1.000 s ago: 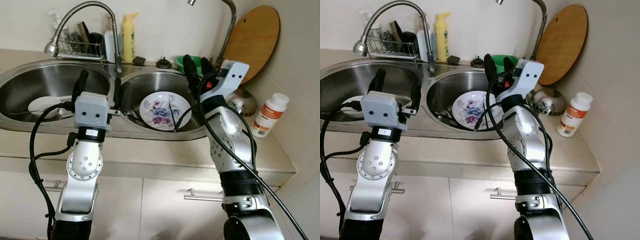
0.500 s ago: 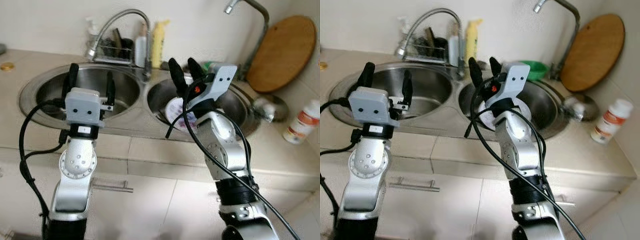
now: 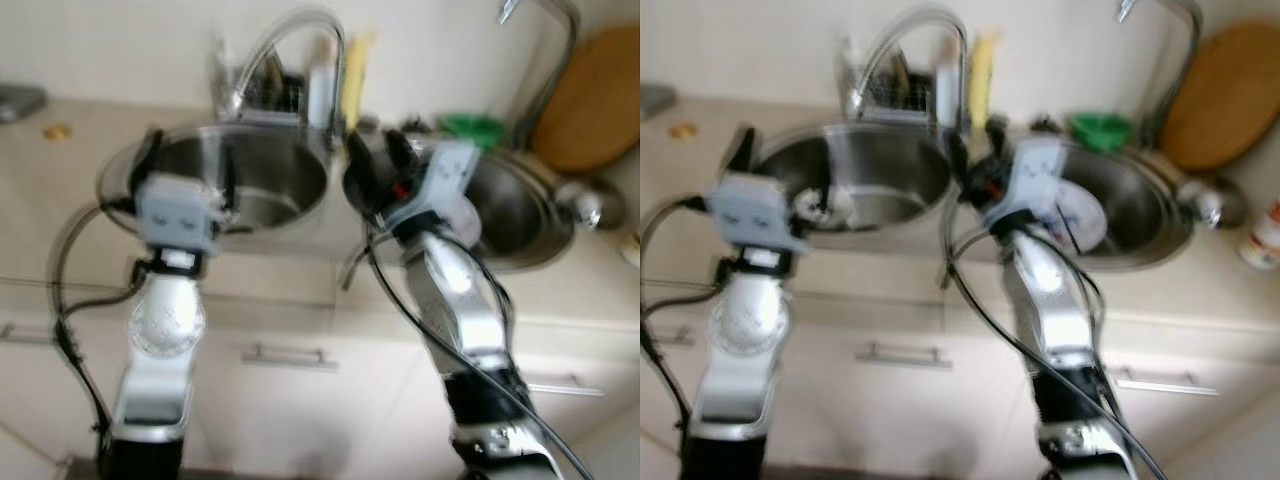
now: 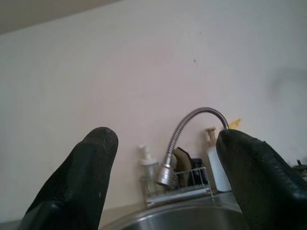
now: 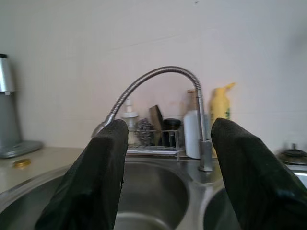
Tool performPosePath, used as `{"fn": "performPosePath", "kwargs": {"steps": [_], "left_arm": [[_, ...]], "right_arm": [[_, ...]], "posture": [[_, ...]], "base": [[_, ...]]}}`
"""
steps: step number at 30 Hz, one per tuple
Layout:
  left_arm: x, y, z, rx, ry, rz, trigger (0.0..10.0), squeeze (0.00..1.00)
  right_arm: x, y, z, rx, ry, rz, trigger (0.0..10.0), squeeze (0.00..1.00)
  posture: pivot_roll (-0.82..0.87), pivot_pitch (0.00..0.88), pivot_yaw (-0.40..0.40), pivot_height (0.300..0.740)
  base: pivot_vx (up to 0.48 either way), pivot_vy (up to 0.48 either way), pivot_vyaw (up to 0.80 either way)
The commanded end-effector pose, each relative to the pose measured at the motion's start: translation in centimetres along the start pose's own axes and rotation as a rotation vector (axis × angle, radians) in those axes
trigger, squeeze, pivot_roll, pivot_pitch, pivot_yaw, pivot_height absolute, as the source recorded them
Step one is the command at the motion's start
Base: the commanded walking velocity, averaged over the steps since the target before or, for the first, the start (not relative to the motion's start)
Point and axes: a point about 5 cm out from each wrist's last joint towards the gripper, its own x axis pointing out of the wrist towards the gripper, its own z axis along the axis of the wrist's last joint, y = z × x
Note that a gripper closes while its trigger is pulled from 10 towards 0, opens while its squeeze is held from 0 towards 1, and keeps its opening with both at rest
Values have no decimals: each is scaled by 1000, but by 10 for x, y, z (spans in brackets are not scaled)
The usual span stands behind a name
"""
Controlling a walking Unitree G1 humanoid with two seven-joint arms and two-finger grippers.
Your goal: Kitchen organization
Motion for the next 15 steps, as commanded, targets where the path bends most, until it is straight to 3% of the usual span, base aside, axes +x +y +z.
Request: {"fn": "performPosePath", "kwargs": {"steps": [1, 15], "left_arm": [[0, 5, 2, 19, -15, 4, 10000, 0], [-5, 1, -5, 16, 11, -12, 10000, 0]], "right_arm": [[2, 9, 3, -2, -17, 21, 10000, 0], [-15, -7, -7, -65, 25, -45, 10000, 0]], "posture": [[108, 0, -74, 740], [98, 0, -71, 740]], "base": [[0, 480, 0], [0, 480, 0]]}}
